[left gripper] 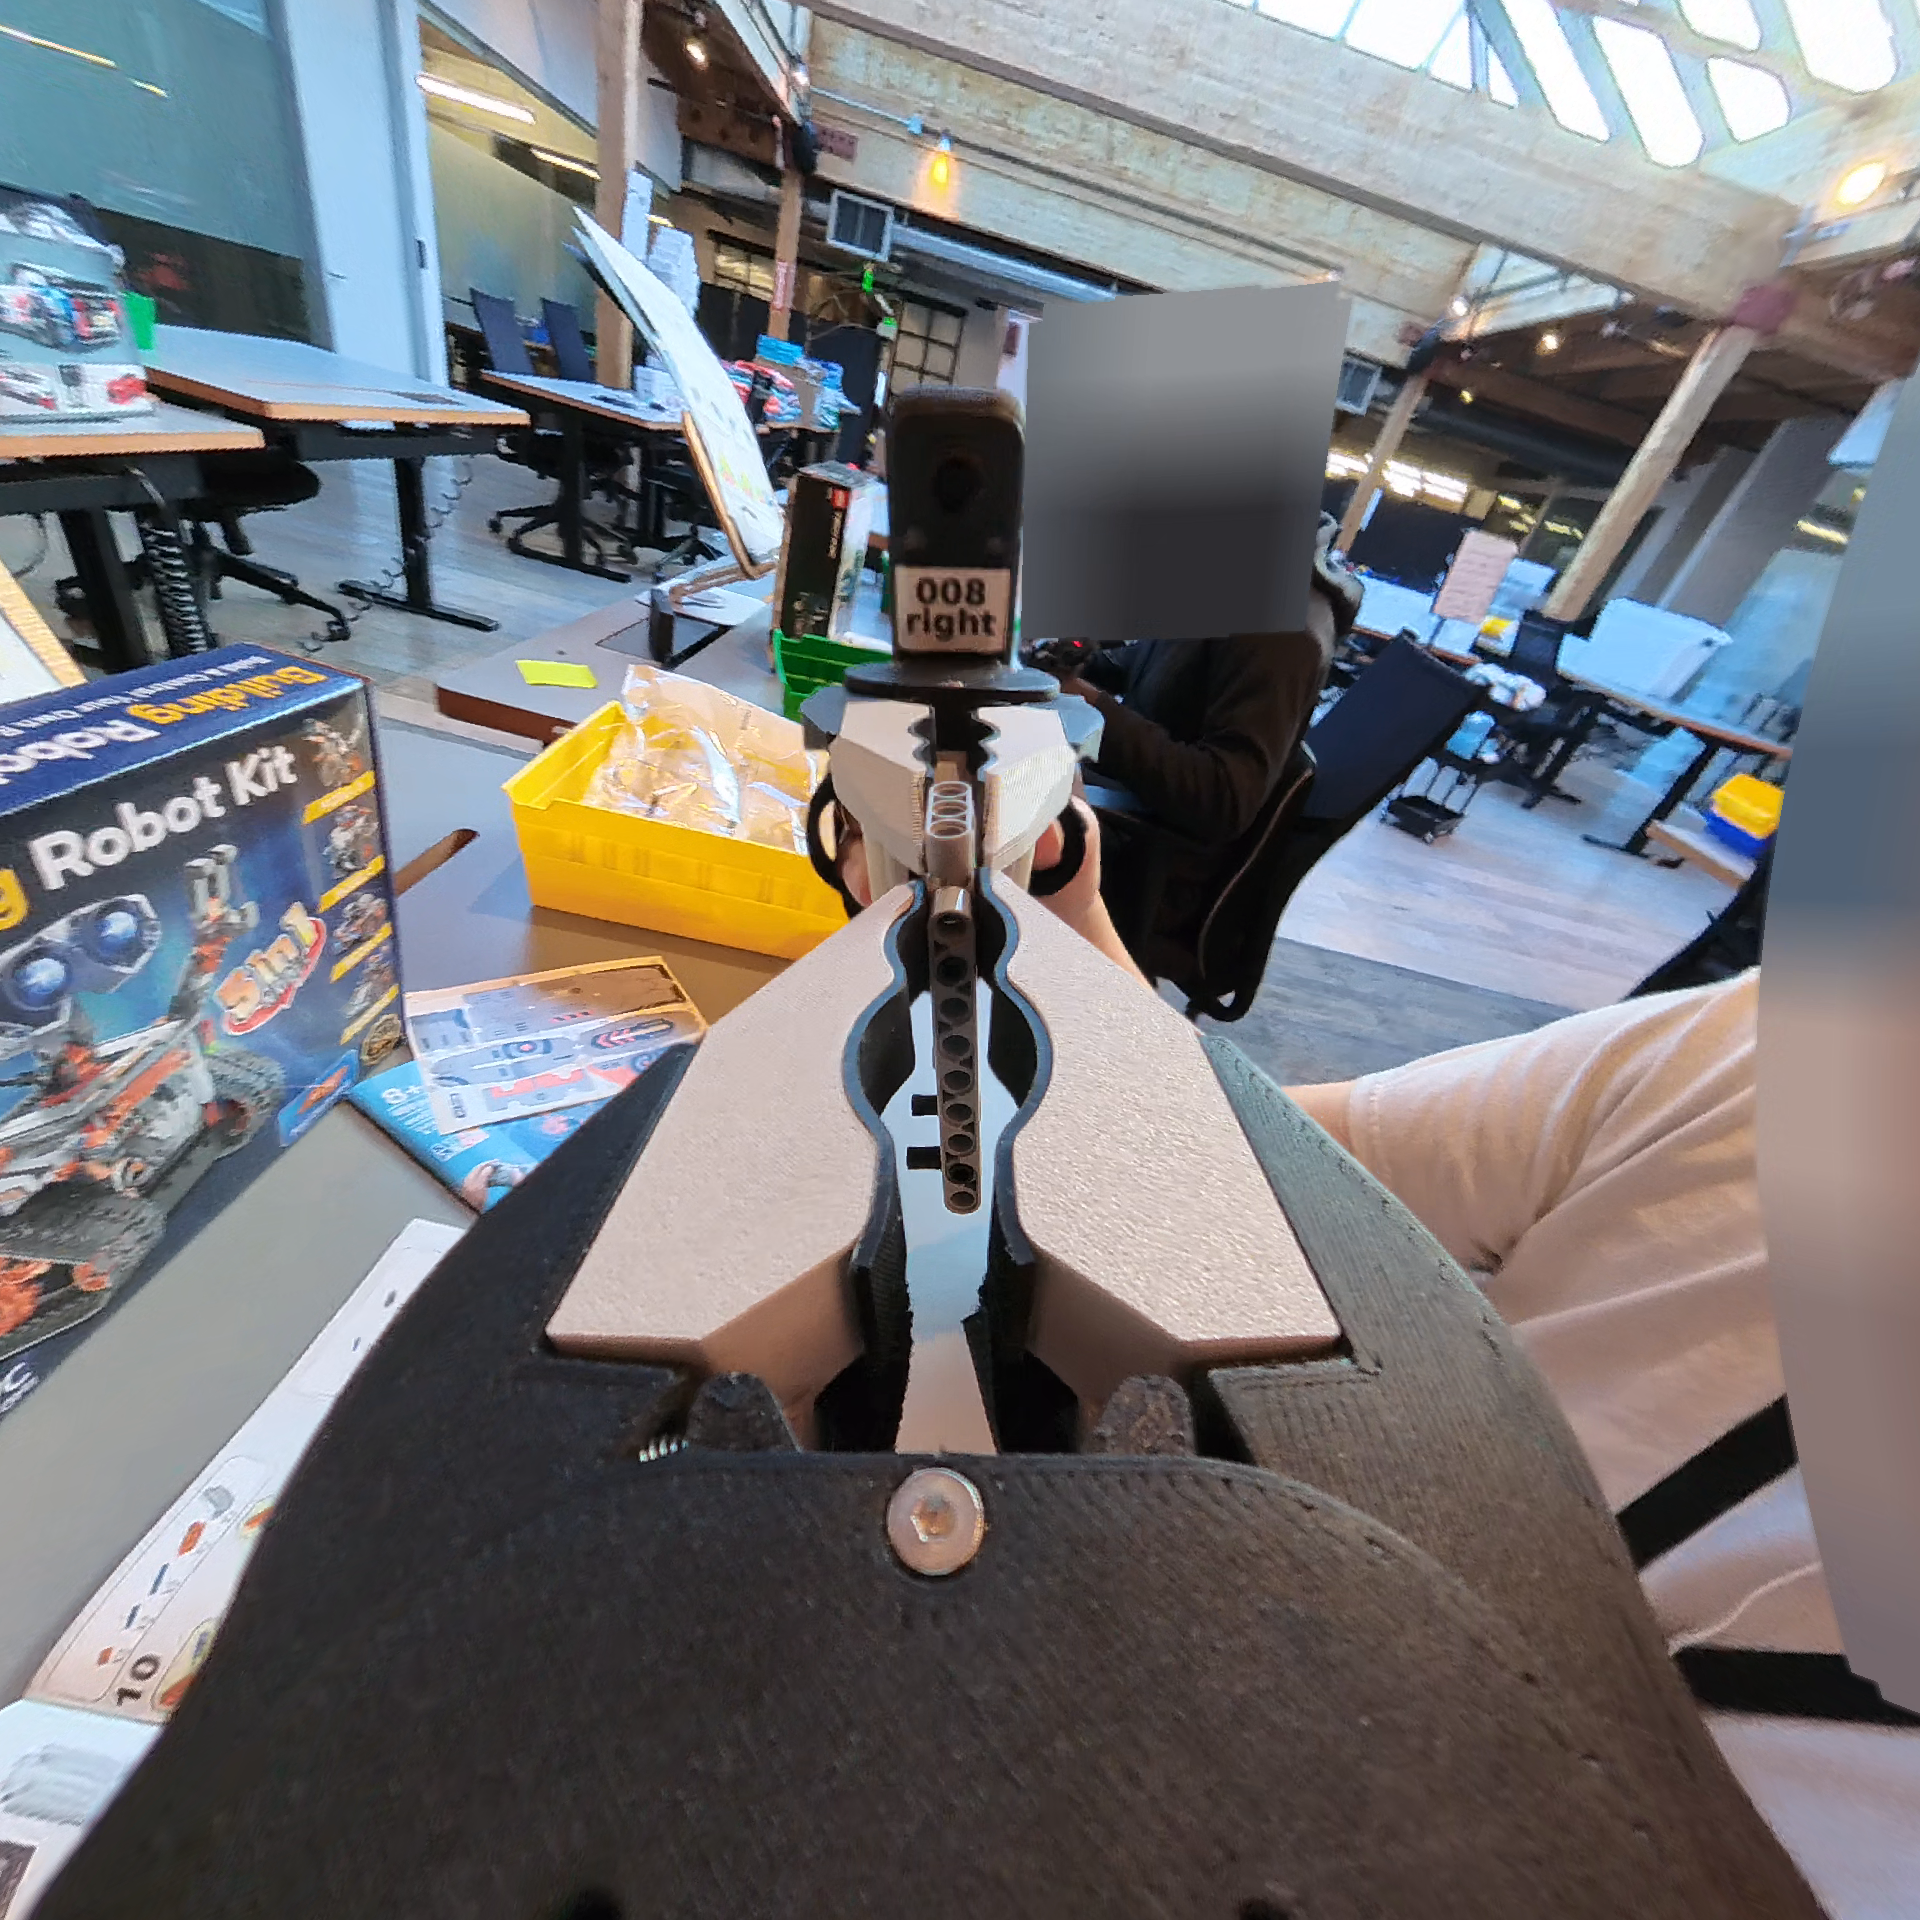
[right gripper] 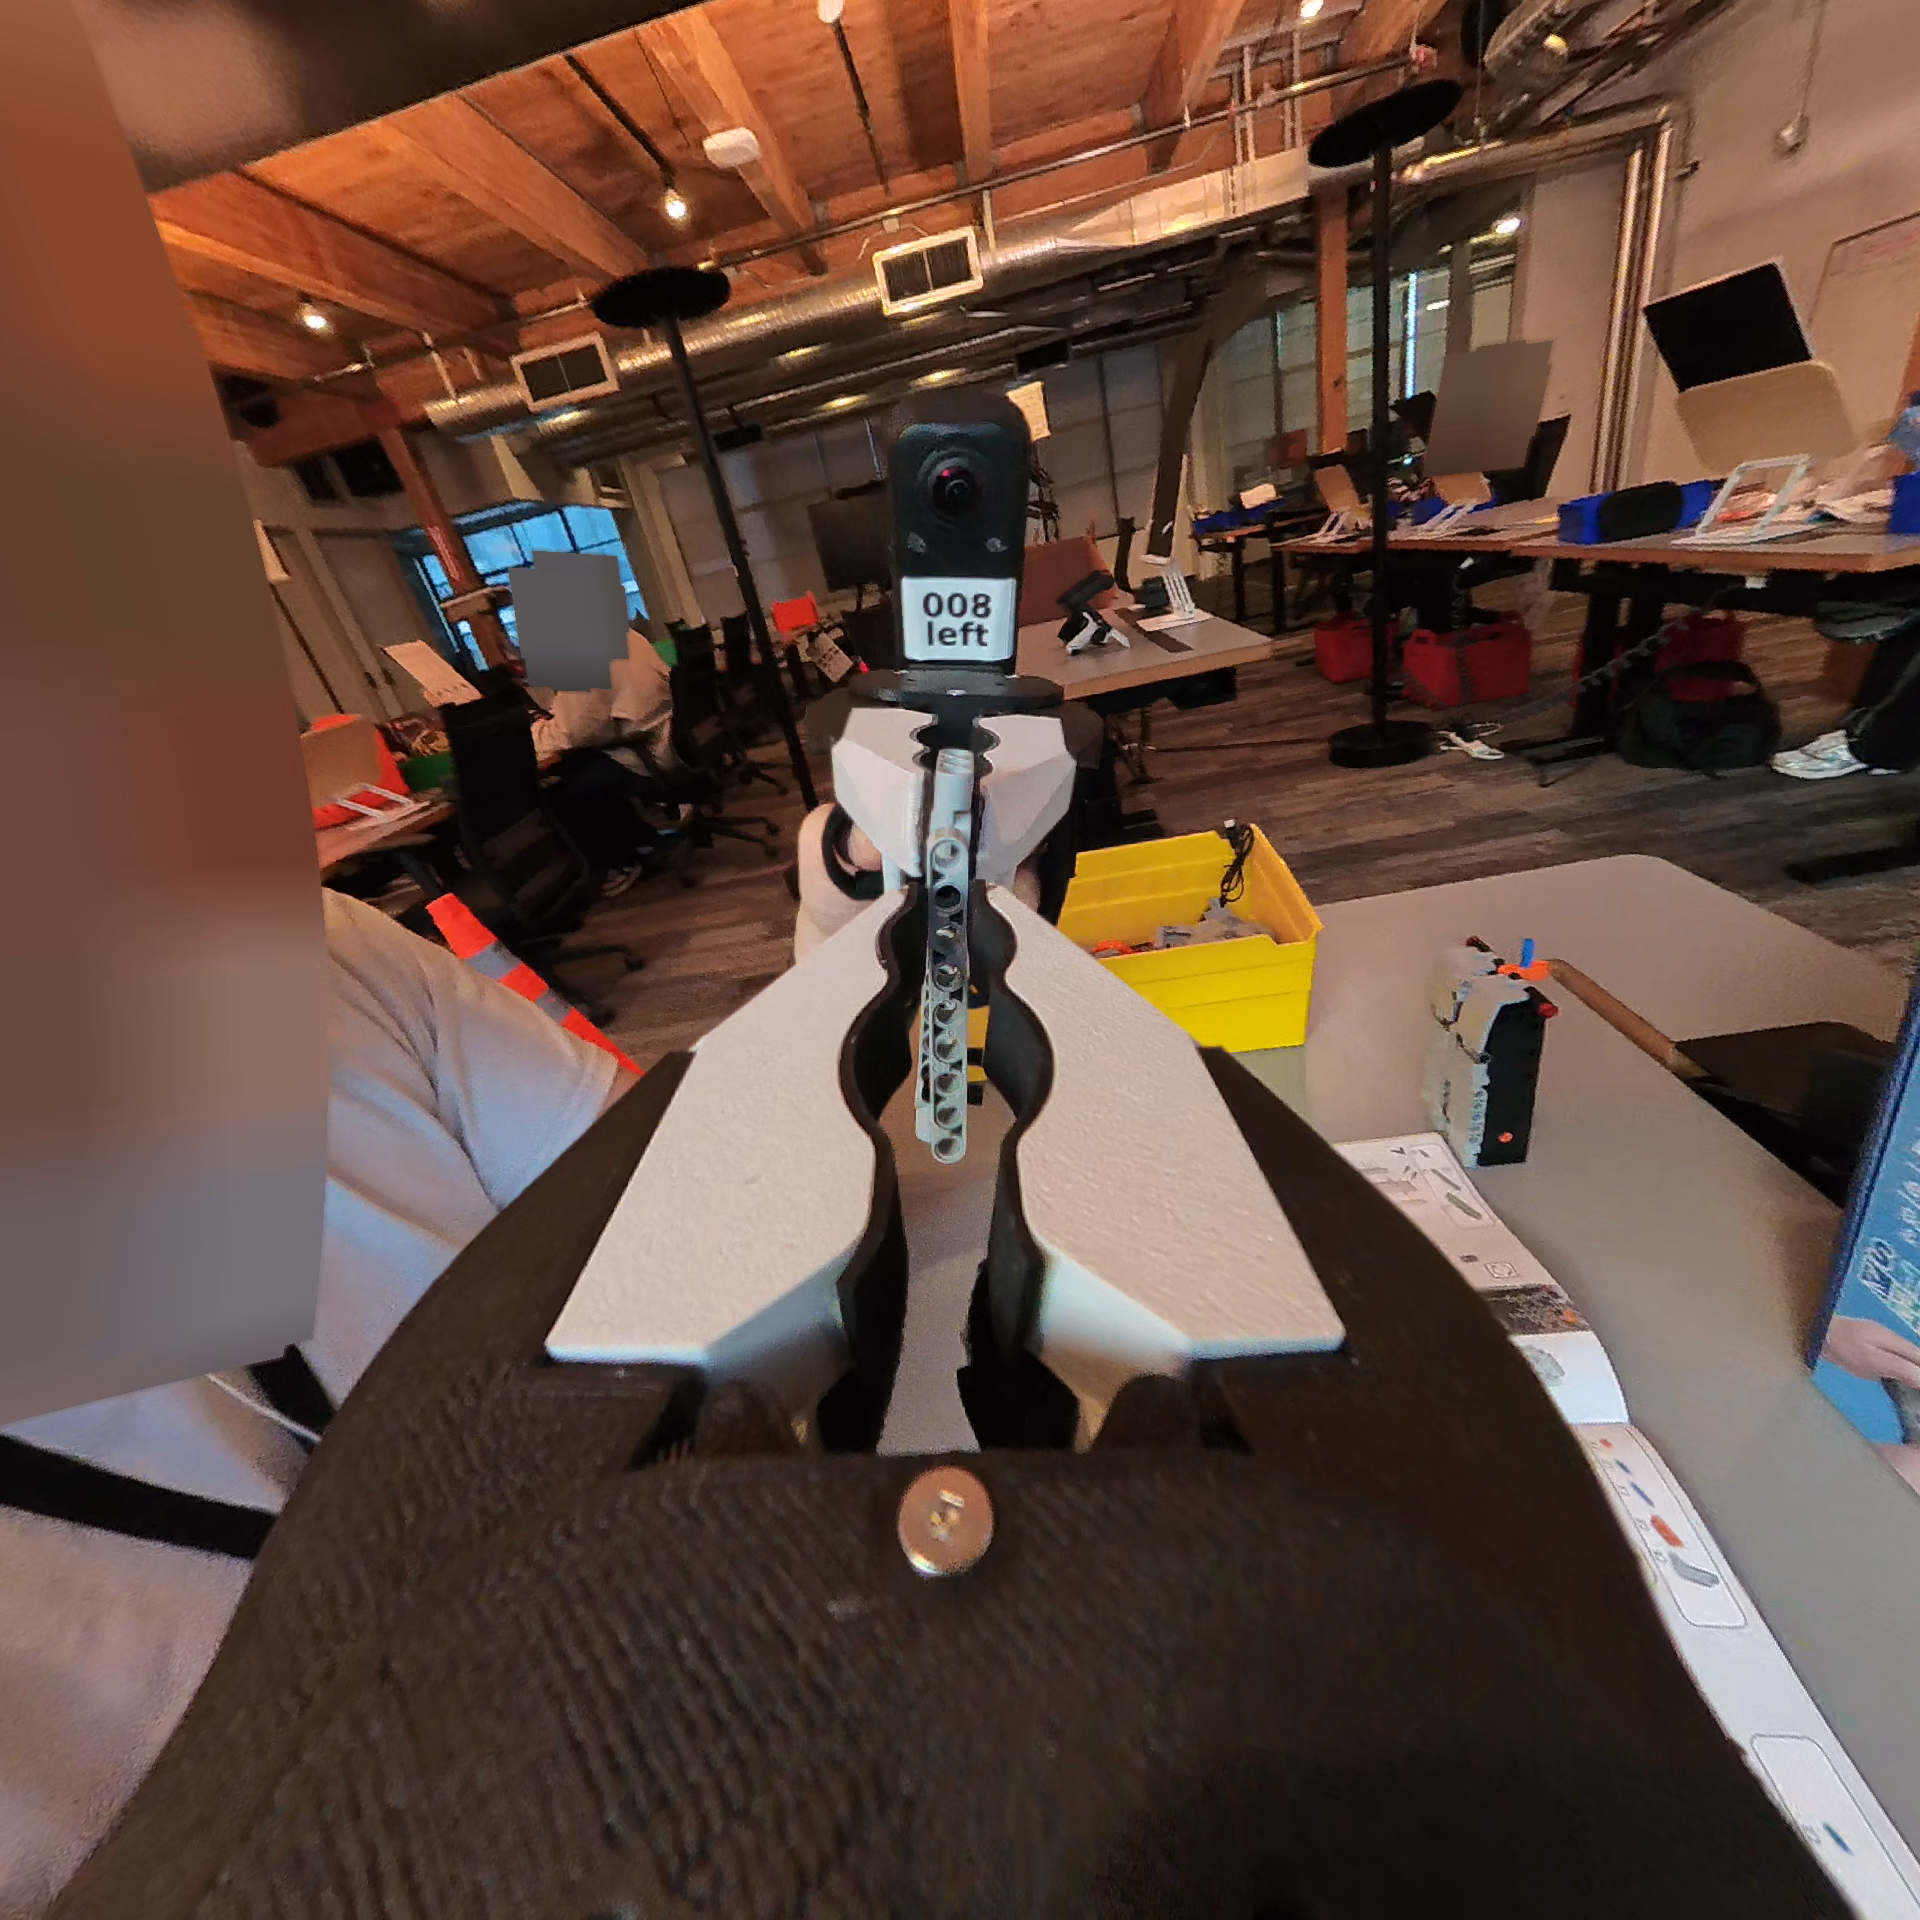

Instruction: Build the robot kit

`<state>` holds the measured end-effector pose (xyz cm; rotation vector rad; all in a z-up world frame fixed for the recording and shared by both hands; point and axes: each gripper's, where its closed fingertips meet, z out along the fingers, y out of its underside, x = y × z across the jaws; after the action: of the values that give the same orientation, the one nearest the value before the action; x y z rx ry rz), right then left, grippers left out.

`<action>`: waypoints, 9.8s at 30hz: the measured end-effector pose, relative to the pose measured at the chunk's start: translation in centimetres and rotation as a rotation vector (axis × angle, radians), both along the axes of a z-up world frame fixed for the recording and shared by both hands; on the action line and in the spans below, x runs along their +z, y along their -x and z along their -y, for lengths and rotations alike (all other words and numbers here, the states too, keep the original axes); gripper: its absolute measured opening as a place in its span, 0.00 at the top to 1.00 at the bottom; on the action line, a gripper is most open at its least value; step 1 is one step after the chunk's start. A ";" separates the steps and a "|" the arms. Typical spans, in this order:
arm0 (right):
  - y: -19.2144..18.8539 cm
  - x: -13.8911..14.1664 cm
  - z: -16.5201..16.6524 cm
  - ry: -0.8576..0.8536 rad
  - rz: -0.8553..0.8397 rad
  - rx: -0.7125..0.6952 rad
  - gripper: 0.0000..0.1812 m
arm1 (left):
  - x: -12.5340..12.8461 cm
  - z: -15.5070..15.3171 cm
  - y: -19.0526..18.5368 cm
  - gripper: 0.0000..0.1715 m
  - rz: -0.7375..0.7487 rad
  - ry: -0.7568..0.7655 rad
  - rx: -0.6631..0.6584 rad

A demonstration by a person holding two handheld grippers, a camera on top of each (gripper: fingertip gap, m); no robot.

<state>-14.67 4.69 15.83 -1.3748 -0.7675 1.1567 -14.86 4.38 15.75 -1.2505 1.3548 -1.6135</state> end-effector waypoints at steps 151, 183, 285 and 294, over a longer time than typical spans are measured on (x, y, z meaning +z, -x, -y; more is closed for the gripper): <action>-0.3 1.4 0.9 -0.036 -0.125 0.049 0.91 | 1.2 0.8 0.1 0.97 0.077 0.027 -0.033; 0.1 0.3 1.7 -0.074 0.044 0.038 0.97 | 0.7 2.1 0.7 0.97 0.049 -0.007 -0.121; 0.2 1.3 1.0 -0.116 -0.022 -0.027 0.97 | 2.0 1.3 0.9 0.97 0.122 0.005 -0.044; 0.0 0.6 1.9 -0.082 0.058 0.001 0.97 | 1.4 2.0 0.8 0.97 0.080 -0.012 -0.082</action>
<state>-14.67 2.82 16.43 -1.3445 -0.8479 1.0779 -15.66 2.40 17.12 -1.1242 1.3789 -1.6908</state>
